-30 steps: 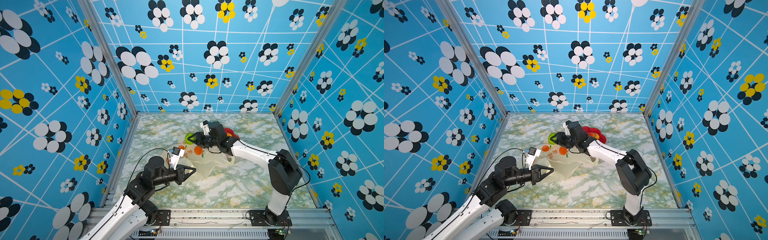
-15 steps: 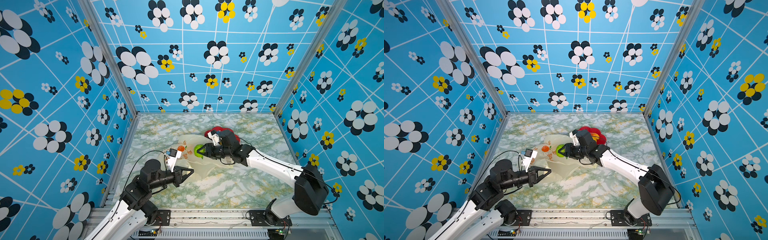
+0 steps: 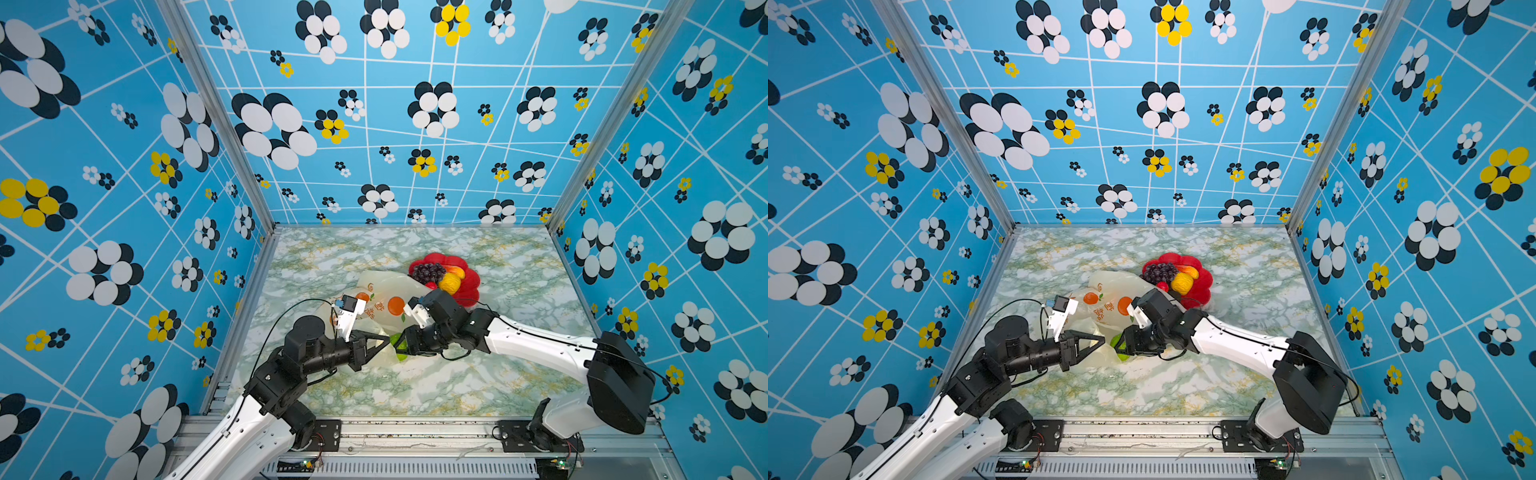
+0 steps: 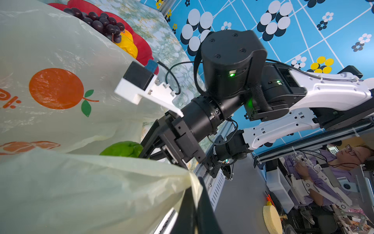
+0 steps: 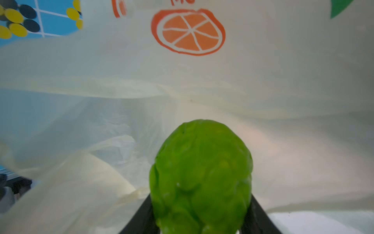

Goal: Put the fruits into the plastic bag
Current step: 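Open the right gripper inside the bag and withdraw it toward the plate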

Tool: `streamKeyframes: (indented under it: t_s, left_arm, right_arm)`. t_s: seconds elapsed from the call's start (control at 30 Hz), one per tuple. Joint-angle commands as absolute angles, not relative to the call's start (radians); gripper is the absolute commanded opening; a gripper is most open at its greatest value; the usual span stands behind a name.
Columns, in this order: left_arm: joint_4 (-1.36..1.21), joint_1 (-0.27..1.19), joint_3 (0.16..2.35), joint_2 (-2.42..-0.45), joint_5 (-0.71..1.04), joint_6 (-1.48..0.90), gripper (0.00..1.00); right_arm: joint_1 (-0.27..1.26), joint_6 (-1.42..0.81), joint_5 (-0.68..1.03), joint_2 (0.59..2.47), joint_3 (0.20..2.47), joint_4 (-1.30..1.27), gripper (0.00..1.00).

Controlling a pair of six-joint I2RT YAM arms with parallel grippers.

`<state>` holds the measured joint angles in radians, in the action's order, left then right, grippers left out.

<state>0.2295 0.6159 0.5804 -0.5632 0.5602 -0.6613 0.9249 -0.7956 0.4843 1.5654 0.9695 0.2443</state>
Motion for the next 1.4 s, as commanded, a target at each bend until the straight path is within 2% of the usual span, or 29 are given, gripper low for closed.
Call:
streamKeyframes:
  t_s: [0.0, 0.13, 0.3, 0.4, 0.57, 0.67, 0.9, 1.07, 1.2, 1.37]
  left_arm:
    - [0.178, 0.623, 0.591, -0.554, 0.567, -0.656, 0.00]
    - [0.127, 0.630, 0.583, -0.555, 0.575, -0.664, 0.00]
    - [0.050, 0.644, 0.574, -0.567, 0.582, -0.685, 0.00]
    - [0.000, 0.655, 0.552, -0.576, 0.597, -0.701, 0.00]
    - [0.009, 0.659, 0.519, -0.551, 0.592, -0.708, 0.00]
    - [0.034, 0.658, 0.499, -0.497, 0.563, -0.713, 0.00]
    - [0.150, 0.655, 0.501, -0.413, 0.497, -0.660, 0.00]
    - [0.089, 0.653, 0.491, -0.448, 0.489, -0.662, 0.00]
    - [0.019, 0.653, 0.484, -0.504, 0.507, -0.674, 0.00]
    - [-0.011, 0.653, 0.484, -0.528, 0.517, -0.683, 0.00]
  right_arm:
    - [0.955, -0.787, 0.512, 1.616, 1.018, 0.228, 0.34]
    - [0.957, -0.841, 0.473, 1.692, 1.044, 0.153, 0.34]
    - [0.956, -0.972, 0.342, 1.764, 1.072, -0.042, 0.33]
    - [0.946, -0.965, 0.267, 1.818, 1.158, -0.077, 0.32]
    - [0.879, -0.988, 0.226, 1.891, 1.299, -0.203, 0.32]
    - [0.814, -1.023, 0.206, 1.882, 1.303, -0.287, 0.32]
    - [0.749, -0.900, 0.195, 1.724, 1.249, -0.142, 0.33]
    - [0.752, -0.862, 0.276, 1.678, 1.174, -0.073, 0.34]
    - [0.778, -0.875, 0.329, 1.716, 1.131, -0.088, 0.34]
    - [0.816, -0.915, 0.408, 1.862, 1.221, -0.122, 0.36]
